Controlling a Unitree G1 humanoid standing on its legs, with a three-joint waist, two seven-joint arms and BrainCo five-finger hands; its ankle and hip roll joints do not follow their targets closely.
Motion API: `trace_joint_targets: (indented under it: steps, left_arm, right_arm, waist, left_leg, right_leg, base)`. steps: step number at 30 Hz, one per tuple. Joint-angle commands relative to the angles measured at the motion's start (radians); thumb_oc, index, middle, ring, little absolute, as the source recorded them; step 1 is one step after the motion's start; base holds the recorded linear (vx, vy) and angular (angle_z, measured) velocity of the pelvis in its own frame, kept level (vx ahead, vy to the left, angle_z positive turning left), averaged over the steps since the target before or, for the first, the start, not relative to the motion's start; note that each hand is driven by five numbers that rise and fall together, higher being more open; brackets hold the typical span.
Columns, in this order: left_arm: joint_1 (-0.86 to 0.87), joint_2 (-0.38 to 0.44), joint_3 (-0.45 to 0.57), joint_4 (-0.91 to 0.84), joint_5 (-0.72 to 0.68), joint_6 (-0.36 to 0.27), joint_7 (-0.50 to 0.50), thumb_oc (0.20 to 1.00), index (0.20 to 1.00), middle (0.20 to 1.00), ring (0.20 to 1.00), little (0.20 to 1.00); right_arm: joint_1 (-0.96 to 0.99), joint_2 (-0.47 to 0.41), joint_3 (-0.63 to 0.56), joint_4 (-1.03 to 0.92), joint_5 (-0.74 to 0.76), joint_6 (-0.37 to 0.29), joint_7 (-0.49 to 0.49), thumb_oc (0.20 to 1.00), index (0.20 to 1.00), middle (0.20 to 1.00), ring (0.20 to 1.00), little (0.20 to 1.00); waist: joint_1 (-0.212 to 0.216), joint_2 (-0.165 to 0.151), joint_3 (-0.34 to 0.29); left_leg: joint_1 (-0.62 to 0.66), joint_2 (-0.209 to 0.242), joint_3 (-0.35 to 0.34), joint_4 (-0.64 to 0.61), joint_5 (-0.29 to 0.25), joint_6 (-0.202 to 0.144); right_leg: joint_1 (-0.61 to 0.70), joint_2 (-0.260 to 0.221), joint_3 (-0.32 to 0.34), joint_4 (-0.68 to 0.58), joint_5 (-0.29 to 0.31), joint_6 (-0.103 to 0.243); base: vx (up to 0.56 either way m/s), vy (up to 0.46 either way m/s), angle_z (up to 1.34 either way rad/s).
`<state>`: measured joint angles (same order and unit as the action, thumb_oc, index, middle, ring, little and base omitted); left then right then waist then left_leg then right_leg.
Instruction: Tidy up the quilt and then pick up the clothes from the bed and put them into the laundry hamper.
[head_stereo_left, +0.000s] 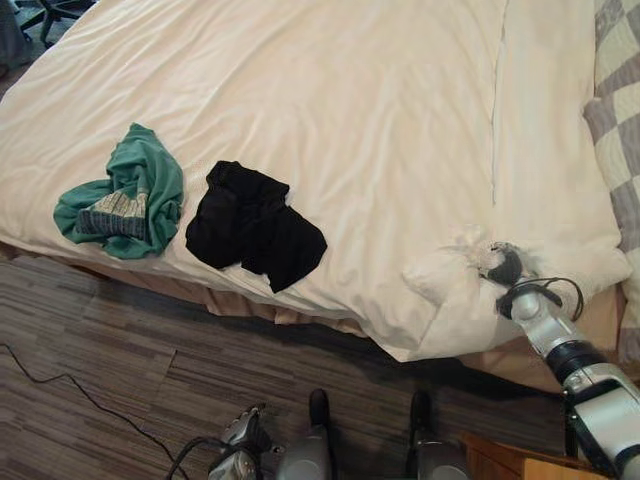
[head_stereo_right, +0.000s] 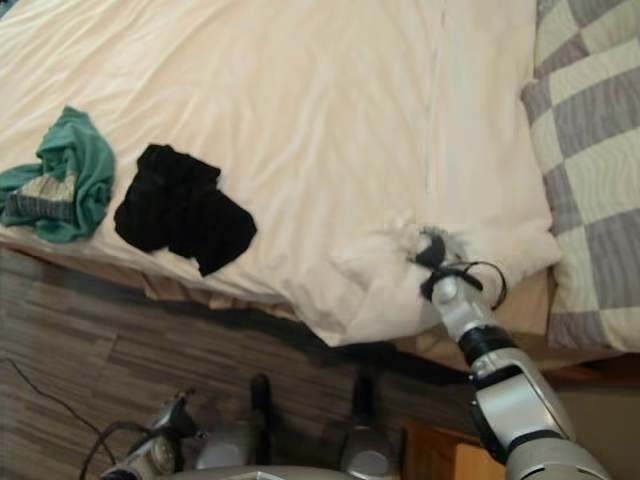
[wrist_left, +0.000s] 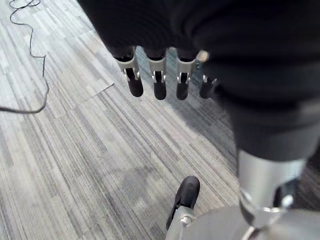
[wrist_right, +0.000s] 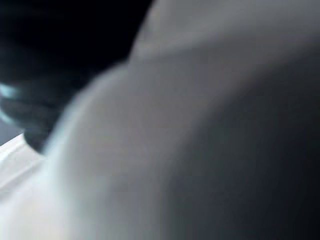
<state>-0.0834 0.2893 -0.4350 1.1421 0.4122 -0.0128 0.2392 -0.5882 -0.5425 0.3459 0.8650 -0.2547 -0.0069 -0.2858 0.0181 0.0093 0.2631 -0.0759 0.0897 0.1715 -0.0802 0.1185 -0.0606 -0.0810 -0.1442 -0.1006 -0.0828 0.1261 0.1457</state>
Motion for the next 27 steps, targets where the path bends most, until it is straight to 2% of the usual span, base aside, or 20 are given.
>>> trace_joint_targets:
  steps: [1, 4, 5, 6, 7, 12, 16, 19, 21, 22, 25, 26, 27]
  left_arm:
    - [-0.053, 0.027, -0.01, 0.058, 0.023, 0.003, 0.012, 1.0, 1.0, 1.0, 1.0, 1.0]
    - [-0.045, 0.018, 0.008, 0.06, 0.045, 0.014, 0.003, 1.0, 1.0, 1.0, 1.0, 1.0]
    - [-0.041, 0.012, 0.021, 0.062, 0.055, 0.02, 0.005, 1.0, 1.0, 1.0, 1.0, 1.0]
    - [-0.037, 0.006, 0.028, 0.06, 0.055, 0.02, 0.003, 1.0, 1.0, 1.0, 1.0, 1.0]
    - [-0.035, 0.004, 0.031, 0.06, 0.06, 0.022, -0.001, 1.0, 1.0, 1.0, 1.0, 1.0]
    - [-0.019, -0.003, 0.078, 0.062, 0.051, 0.031, -0.006, 1.0, 1.0, 1.0, 1.0, 1.0]
    - [0.002, -0.028, 0.059, 0.054, 0.071, 0.034, 0.001, 1.0, 1.0, 1.0, 1.0, 1.0]
    - [0.006, -0.041, 0.044, 0.05, 0.104, 0.036, 0.007, 1.0, 1.0, 1.0, 1.0, 1.0]
    - [0.003, -0.051, 0.048, 0.056, 0.099, 0.037, 0.012, 1.0, 1.0, 1.0, 1.0, 1.0]
    - [-0.003, -0.053, 0.049, 0.058, 0.097, 0.037, 0.014, 1.0, 1.0, 1.0, 1.0, 1.0]
    - [-0.009, -0.055, 0.05, 0.051, 0.093, 0.034, 0.014, 1.0, 1.0, 1.0, 1.0, 1.0]
    - [-0.014, -0.049, 0.037, 0.037, 0.1, 0.024, 0.004, 1.0, 1.0, 1.0, 1.0, 1.0]
    - [-0.015, -0.049, 0.041, 0.036, 0.1, 0.024, 0.004, 1.0, 1.0, 1.0, 1.0, 1.0]
  right_arm:
    - [0.077, -0.001, -0.014, 0.052, 0.07, 0.036, 0.03, 0.2, 0.2, 0.2, 0.2, 0.2]
    - [0.249, -0.027, -0.125, -0.041, 0.086, 0.033, 0.02, 0.2, 0.2, 0.2, 0.2, 0.2]
    - [0.376, -0.029, -0.226, -0.143, 0.131, 0.018, 0.001, 0.2, 0.2, 0.2, 0.2, 0.2]
    - [0.434, -0.016, -0.254, -0.179, 0.152, 0.011, 0.009, 0.325, 0.325, 0.325, 0.325, 0.325]
    - [0.488, -0.009, -0.284, -0.205, 0.165, 0.007, 0.013, 1.0, 1.0, 1.0, 1.0, 1.0]
    - [0.65, 0.05, -0.425, -0.171, 0.197, 0.024, -0.043, 1.0, 1.0, 1.0, 1.0, 1.0]
    - [0.726, 0.063, -0.623, -0.235, 0.272, 0.024, -0.202, 1.0, 1.0, 1.0, 1.0, 1.0]
    - [0.75, 0.048, -0.733, -0.34, 0.236, 0.012, -0.322, 1.0, 1.0, 1.0, 1.0, 1.0]
    - [0.734, 0.029, -0.768, -0.439, 0.194, 0.007, -0.368, 1.0, 1.0, 1.0, 1.0, 1.0]
    - [0.711, 0.015, -0.767, -0.485, 0.175, 0.001, -0.381, 0.2, 0.2, 0.2, 0.2, 0.2]
    - [0.679, -0.01, -0.75, -0.583, 0.114, -0.006, -0.364, 0.2, 0.2, 0.2, 0.2, 0.2]
    - [0.623, -0.06, -0.697, -0.622, 0.028, 0.005, -0.346, 0.2, 0.2, 0.2, 0.2, 0.2]
    - [0.618, -0.061, -0.695, -0.621, 0.027, 0.006, -0.347, 0.2, 0.2, 0.2, 0.2, 0.2]
  waist:
    - [-0.013, -0.044, 0.013]
    - [-0.042, -0.045, -0.007]
    - [-0.068, -0.046, -0.021]
    - [-0.076, -0.048, -0.029]
    - [-0.085, -0.05, -0.037]
    - [-0.129, -0.061, -0.062]
    - [-0.16, -0.056, -0.068]
    - [-0.175, -0.053, -0.076]
    - [-0.173, -0.051, -0.078]
    - [-0.17, -0.051, -0.078]
    - [-0.162, -0.051, -0.077]
    - [-0.147, -0.05, -0.078]
    - [-0.149, -0.05, -0.077]
  left_leg:
    - [0.013, 0.003, 0.019, 0.105, -0.168, -0.009]
    - [0.044, 0.004, 0.027, 0.078, -0.162, -0.011]
    - [0.066, 0.005, 0.037, 0.045, -0.15, -0.014]
    - [0.075, 0.006, 0.04, 0.03, -0.144, -0.015]
    - [0.086, 0.006, 0.041, 0.012, -0.139, -0.015]
    - [0.114, 0.014, 0.062, -0.007, -0.142, -0.017]
    - [0.136, 0.016, 0.078, -0.007, -0.156, -0.012]
    - [0.144, 0.015, 0.082, -0.007, -0.165, -0.009]
    - [0.153, 0.014, 0.084, -0.007, -0.175, -0.008]
    - [0.156, 0.015, 0.084, -0.007, -0.175, -0.008]
    - [0.155, 0.017, 0.083, -0.007, -0.169, -0.008]
    - [0.16, 0.018, 0.078, -0.007, -0.173, -0.009]
    - [0.156, 0.019, 0.078, -0.007, -0.167, -0.009]
  right_leg:
    - [-0.02, -0.01, 0.05, 0.136, -0.201, 0.005]
    - [0.001, -0.008, 0.048, 0.127, -0.201, 0.007]
    - [0.014, -0.007, 0.048, 0.116, -0.195, 0.011]
    - [0.018, -0.006, 0.047, 0.11, -0.192, 0.012]
    - [0.023, -0.005, 0.048, 0.103, -0.188, 0.014]
    - [0.042, -0.002, 0.065, 0.075, -0.171, 0.024]
    - [0.049, 0.001, 0.089, 0.077, -0.172, 0.028]
    - [0.05, 0.002, 0.1, 0.077, -0.174, 0.029]
    - [0.054, 0.002, 0.104, 0.078, -0.179, 0.03]
    - [0.055, 0.003, 0.107, 0.078, -0.18, 0.029]
    - [0.051, 0.004, 0.11, 0.077, -0.177, 0.024]
    - [0.057, 0.004, 0.107, 0.078, -0.184, 0.022]
    - [0.053, 0.005, 0.108, 0.078, -0.178, 0.02]
  base:
    - [0.0, 0.0, 0.0]
    - [0.0, 0.0, 0.0]
    - [-0.02, 0.023, 0.03]
    - [0.0, 0.0, 0.0]
    - [0.0, 0.0, 0.0]
    - [-0.01, 0.018, -0.16]
    - [0.01, 0.062, -0.27]
    - [-0.01, 0.046, -0.21]
    - [0.01, 0.023, -0.14]
    - [-0.01, -0.003, -0.1]
    - [-0.01, -0.023, -0.1]
    - [-0.02, -0.037, 0.04]
    - [0.02, -0.039, 0.04]
